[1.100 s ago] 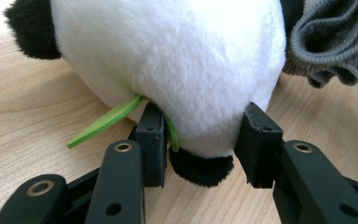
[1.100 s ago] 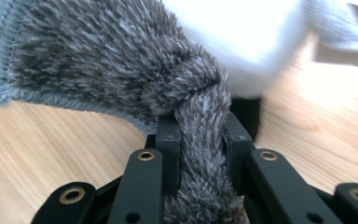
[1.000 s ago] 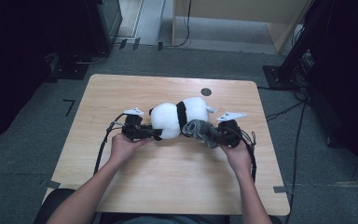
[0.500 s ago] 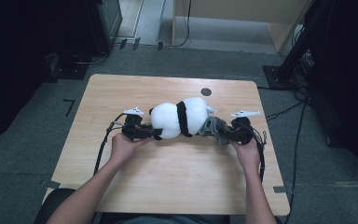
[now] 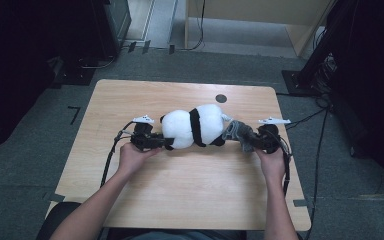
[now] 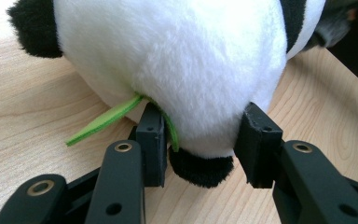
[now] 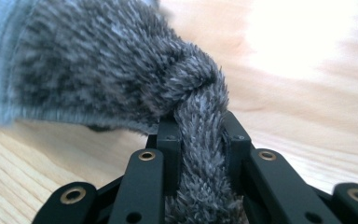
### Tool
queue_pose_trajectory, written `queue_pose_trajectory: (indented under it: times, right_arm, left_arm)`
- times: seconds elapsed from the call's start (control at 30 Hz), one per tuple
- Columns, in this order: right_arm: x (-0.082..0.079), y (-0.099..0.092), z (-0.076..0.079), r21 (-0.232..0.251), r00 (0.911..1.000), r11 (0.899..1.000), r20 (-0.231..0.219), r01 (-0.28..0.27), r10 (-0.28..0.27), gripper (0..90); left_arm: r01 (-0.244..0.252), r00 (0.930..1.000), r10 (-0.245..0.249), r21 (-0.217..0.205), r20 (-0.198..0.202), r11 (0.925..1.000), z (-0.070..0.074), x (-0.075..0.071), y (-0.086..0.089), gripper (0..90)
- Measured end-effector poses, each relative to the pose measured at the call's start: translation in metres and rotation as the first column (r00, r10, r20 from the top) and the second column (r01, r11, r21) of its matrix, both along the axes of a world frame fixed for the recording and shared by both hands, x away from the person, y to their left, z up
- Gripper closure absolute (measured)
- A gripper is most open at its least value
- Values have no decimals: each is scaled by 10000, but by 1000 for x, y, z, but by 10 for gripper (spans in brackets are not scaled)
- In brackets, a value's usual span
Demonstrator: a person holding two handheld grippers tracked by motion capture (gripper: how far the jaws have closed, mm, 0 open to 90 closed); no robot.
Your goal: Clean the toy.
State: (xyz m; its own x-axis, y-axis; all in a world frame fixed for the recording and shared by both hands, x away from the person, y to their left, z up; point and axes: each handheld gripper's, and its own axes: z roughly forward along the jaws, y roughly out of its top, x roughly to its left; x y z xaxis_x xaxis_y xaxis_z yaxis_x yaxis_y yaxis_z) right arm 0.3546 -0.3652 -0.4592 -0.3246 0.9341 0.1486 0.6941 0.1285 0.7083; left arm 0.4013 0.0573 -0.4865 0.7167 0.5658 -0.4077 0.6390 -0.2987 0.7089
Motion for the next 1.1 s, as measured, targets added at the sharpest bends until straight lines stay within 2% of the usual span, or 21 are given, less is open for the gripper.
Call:
queue_pose_trajectory:
  times: [0.1, 0.17, 0.33, 0.5, 0.6, 0.9, 0.97, 1.1]
  right_arm:
    - [-9, -8, 17, 319, 9976, 9991, 622, 293, -313, 760]
    - [-13, -7, 26, 426, 9956, 9989, 902, 212, -249, 762]
    - [-20, 14, 46, 438, 9890, 9981, 1428, -444, 377, 768]
    - [-23, 47, 60, 253, 9742, 9905, 1861, -1348, 1278, 768]
    - [-23, 72, 61, -45, 9648, 9831, 1914, -1828, 1802, 768]
    - [-18, 131, 48, -425, 9382, 9555, 1812, -2920, 2948, 769]
    - [-16, 142, 41, -590, 9323, 9477, 1702, -3138, 3193, 768]
    - [-13, 162, 20, -700, 9211, 9272, 1088, -3679, 3737, 768]
  left_arm:
    - [-3, 10000, 3, -4, 3, 10000, 0, 0, 0, 585]
    - [-7, 10000, 7, 0, 5, 10000, 0, 0, 0, 585]
    - [-25, 10000, 25, -2, -17, 10000, 0, 0, 0, 585]
    - [-46, 10000, 46, -23, -15, 10000, 0, 0, -1, 586]
    - [-62, 10000, 61, -22, -19, 10000, 0, 0, -1, 586]
    - [-92, 10000, 92, -37, 13, 10000, 1, -1, -2, 587]
    - [-99, 10000, 99, -38, 14, 9999, 1, -1, -2, 588]
    - [-98, 9999, 98, -15, 23, 10000, 1, -1, -2, 589]
